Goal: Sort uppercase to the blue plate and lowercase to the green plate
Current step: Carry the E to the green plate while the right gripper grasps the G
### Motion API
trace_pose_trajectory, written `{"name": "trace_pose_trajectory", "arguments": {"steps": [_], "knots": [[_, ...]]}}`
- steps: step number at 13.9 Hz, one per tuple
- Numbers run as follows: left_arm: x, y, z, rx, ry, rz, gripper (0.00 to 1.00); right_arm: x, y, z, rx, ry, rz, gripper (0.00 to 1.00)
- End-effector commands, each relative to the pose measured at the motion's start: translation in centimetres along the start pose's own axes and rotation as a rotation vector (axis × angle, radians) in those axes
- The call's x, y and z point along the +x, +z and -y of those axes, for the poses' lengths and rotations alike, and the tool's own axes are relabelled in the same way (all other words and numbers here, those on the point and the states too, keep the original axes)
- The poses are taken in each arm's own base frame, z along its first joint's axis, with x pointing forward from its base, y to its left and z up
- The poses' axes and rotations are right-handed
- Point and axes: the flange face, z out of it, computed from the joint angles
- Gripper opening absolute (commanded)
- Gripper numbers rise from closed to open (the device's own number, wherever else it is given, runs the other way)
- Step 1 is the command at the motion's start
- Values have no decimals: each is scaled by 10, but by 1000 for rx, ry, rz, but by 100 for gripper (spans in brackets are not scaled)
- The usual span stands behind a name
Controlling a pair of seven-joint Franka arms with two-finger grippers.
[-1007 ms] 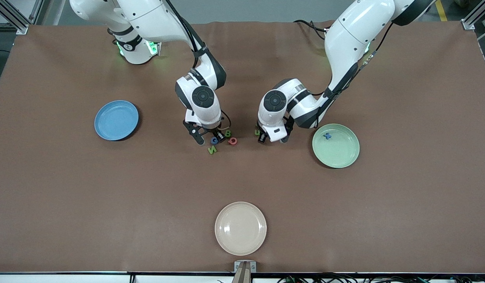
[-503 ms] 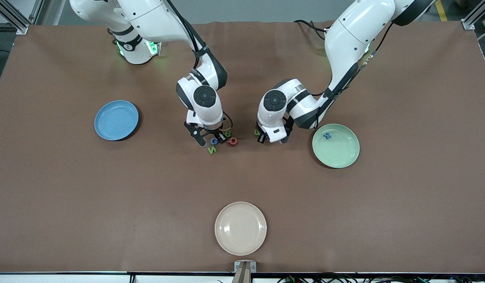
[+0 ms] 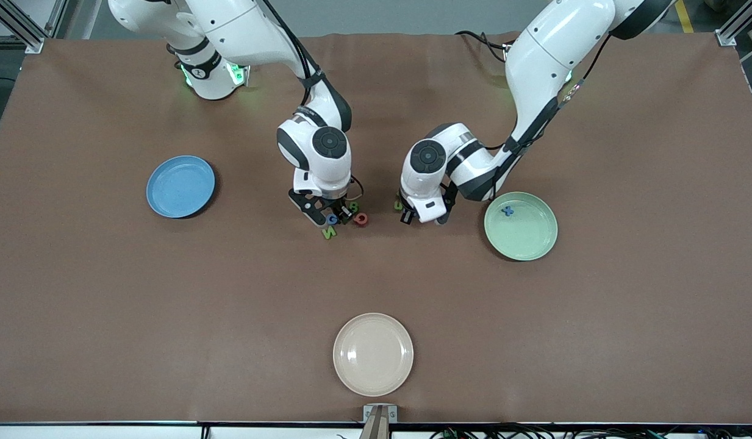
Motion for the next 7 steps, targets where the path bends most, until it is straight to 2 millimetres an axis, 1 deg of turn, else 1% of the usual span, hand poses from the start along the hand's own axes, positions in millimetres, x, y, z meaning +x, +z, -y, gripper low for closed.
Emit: {"name": "trace_pose_trajectory", "arguments": {"steps": [1,3,4,5,7], "knots": [[29,-40,-1,-50,54,-38,5,-4,1,6,8,-17,-40,64],[50,-56,0,-63,122,-56,5,-4,2,6,7,-20,-43,62],[61,-60,4,-59,159,-68,5,-4,2,6,7,-20,-42,62],[77,-65,9,-50,204,-85,5,-4,4,5,4,-21,-42,62],[106,-67,25,-13,321,-109,4,-4,8,5,-1,-26,-44,62]]}}
